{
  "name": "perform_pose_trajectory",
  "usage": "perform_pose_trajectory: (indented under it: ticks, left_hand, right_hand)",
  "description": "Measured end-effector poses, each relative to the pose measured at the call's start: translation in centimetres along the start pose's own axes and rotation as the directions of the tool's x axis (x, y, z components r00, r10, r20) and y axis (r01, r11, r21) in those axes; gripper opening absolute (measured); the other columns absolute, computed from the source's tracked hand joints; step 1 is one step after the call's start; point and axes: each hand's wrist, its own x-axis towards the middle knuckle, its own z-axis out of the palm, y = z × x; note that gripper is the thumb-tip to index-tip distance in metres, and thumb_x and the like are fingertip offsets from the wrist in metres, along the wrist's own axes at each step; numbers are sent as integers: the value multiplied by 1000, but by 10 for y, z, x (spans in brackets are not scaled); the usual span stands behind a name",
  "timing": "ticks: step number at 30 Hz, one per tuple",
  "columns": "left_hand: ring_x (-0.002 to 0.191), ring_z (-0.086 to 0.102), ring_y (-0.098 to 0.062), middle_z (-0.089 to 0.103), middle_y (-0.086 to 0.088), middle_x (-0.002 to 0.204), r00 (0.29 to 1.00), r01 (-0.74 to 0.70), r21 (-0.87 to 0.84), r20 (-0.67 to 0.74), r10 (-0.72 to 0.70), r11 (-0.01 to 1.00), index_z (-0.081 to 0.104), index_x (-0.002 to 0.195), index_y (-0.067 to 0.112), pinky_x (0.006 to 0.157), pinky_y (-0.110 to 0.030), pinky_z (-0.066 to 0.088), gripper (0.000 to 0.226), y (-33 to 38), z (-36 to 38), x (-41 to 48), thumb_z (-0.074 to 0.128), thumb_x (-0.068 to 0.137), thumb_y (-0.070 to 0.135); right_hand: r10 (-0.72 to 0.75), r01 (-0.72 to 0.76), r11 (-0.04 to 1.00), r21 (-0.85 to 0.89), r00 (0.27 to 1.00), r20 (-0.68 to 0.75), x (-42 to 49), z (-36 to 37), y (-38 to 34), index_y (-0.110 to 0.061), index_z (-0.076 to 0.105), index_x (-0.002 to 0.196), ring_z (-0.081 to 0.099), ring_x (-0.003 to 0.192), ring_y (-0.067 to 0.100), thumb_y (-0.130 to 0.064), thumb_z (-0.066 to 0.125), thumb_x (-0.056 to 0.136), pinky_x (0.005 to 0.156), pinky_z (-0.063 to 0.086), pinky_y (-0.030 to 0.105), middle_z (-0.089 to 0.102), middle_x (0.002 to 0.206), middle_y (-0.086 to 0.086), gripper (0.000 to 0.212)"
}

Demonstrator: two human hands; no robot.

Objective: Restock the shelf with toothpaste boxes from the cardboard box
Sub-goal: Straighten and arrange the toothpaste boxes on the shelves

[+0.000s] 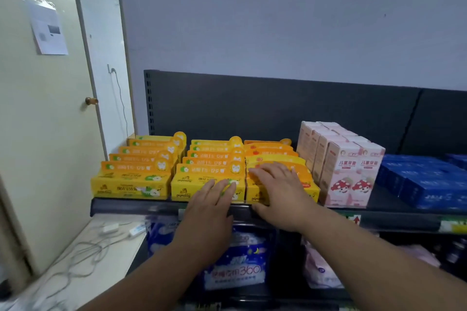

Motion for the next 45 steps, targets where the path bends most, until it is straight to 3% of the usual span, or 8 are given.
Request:
perform_pose_trajectory:
  ticks: [11, 15, 19, 30, 41, 45]
  left_hand:
    - [146, -9, -15, -3, 8, 160, 997, -73, 8, 26, 73, 997, -1, 153, 23, 110, -24, -14, 69, -3, -7, 2, 39, 100, 38]
    - [147, -3, -18, 1, 6, 160, 997, -73, 58, 33, 71, 996, -1, 153, 25, 121, -35, 2, 69, -5, -5, 4, 39, 99, 41]
    - [147, 1, -19, 4, 6, 160, 997, -62, 61, 50, 59, 996, 0, 153, 27, 120, -40, 12, 72, -7, -3, 5, 42, 98, 43]
    - [148, -5, -19, -2, 5, 161, 995, -6, 78, 100, -1, 997, 5, 152, 32, 117, -43, -8, 67, -8, -17, 18, 40, 96, 49]
    - [148, -1, -21, 1, 5, 161, 983, 24, 102, 178, -42, 995, 2, 152, 34, 119, -47, -2, 70, -3, -20, 18, 41, 96, 49]
    - [148, -3, -18, -4, 6, 161, 991, 37, 77, 124, -46, 996, -2, 152, 33, 118, -45, -5, 71, -8, -21, 12, 39, 97, 49]
  right_hand:
    - [42, -41, 999, 15, 995, -86, 0, 3, -3, -37, 24, 149, 11, 147, 19, -37, 62, 91, 120, 4, 48, 24, 154, -9, 70]
    - [84, -82, 996, 24, 991, -108, 0, 4, -8, -37, 24, 149, 11, 148, 19, -40, 61, 92, 121, 5, 49, 24, 155, -9, 68]
    - [112, -106, 993, 56, 986, -122, 0, 5, -12, -37, 28, 147, 14, 146, 17, -43, 59, 92, 121, 10, 49, 28, 153, -10, 64]
    - [128, -125, 992, 30, 985, -119, -1, 4, -14, -35, 21, 152, 4, 150, 20, -45, 53, 95, 120, -2, 49, 17, 160, -9, 65]
    - [124, -122, 992, 24, 986, -115, -5, 5, -13, -35, 22, 152, 3, 150, 20, -43, 52, 96, 119, -4, 49, 18, 160, -9, 64]
    - [108, -104, 994, 39, 984, -142, -8, 4, -22, -36, 21, 151, 0, 150, 20, -45, 55, 94, 118, -6, 49, 13, 162, -7, 67]
